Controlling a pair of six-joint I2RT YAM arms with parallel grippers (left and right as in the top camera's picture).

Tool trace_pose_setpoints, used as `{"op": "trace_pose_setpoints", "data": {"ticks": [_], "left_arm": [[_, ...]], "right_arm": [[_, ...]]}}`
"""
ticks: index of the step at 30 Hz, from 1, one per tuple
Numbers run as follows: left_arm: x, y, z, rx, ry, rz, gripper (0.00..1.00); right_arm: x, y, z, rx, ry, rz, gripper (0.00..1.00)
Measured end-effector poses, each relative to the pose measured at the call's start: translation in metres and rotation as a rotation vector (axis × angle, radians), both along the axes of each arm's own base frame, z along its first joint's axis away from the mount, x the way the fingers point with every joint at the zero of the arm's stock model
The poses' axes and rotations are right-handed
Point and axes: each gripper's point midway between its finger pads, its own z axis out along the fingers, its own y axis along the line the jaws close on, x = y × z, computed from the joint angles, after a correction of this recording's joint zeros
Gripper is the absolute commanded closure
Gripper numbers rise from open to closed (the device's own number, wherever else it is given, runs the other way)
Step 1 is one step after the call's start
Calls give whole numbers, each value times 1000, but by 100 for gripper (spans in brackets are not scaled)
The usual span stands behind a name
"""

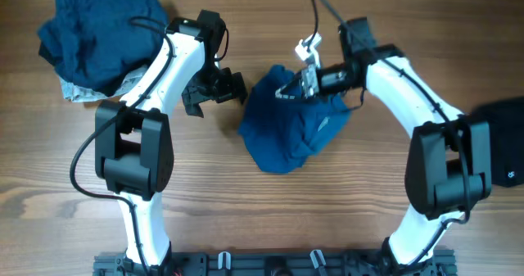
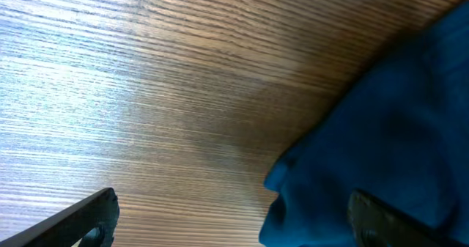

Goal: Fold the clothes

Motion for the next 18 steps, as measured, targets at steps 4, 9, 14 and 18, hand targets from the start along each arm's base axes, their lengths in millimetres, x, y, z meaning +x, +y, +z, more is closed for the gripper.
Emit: {"op": "trace_pose_setpoints", "data": {"ticks": [4, 9, 14, 18], "left_arm": [[1, 0, 0, -1, -4, 0, 0], [2, 0, 0, -2, -6, 0, 0], [2, -1, 0, -3, -9, 0, 0], [2, -1, 0, -3, -9, 0, 0]], "right_arm": [[-25, 5, -33, -20, 63, 20, 90], [-41, 2, -68, -23, 137, -26, 89], [-80, 14, -82, -14, 287, 8, 87], [-94, 31, -84, -41, 319, 47, 85]]}}
